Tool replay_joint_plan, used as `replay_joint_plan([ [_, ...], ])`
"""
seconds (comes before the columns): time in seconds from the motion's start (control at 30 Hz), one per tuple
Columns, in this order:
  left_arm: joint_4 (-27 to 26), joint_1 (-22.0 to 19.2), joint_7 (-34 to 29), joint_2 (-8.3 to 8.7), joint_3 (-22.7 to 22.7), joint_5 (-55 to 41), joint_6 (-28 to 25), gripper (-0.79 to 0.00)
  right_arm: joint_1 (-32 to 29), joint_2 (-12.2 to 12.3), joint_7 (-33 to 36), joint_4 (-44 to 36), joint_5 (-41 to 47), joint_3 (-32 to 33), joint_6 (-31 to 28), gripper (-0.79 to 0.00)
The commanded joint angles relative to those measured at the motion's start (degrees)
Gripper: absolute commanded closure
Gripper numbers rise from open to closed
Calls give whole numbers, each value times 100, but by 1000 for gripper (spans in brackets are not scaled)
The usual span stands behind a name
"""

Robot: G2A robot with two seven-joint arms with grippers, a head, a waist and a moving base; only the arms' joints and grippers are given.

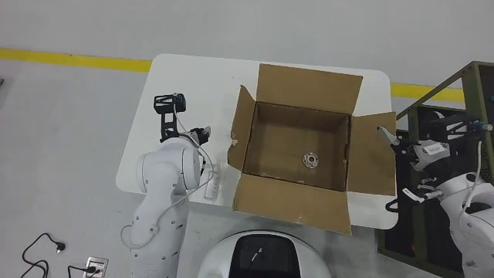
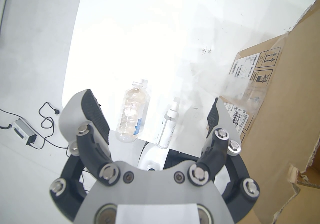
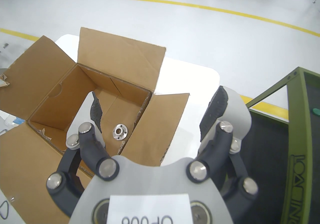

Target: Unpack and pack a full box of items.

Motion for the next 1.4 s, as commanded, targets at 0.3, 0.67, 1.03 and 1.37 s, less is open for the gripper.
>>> replay_joint_plan([
  [0.3,0,0,0,0,0,0,0,-785,1070,6,1483,283,-1266,-1568,125,-785],
  [0.67,0,0,0,0,0,0,0,-785,1262,-20,1543,428,-1322,-1834,232,-785],
  [1.03,0,0,0,0,0,0,0,-785,1258,-21,1511,405,-1316,-1851,207,-785],
  [1.37,0,0,0,0,0,0,0,-785,1708,-104,1804,520,-1705,-2815,30,-785],
])
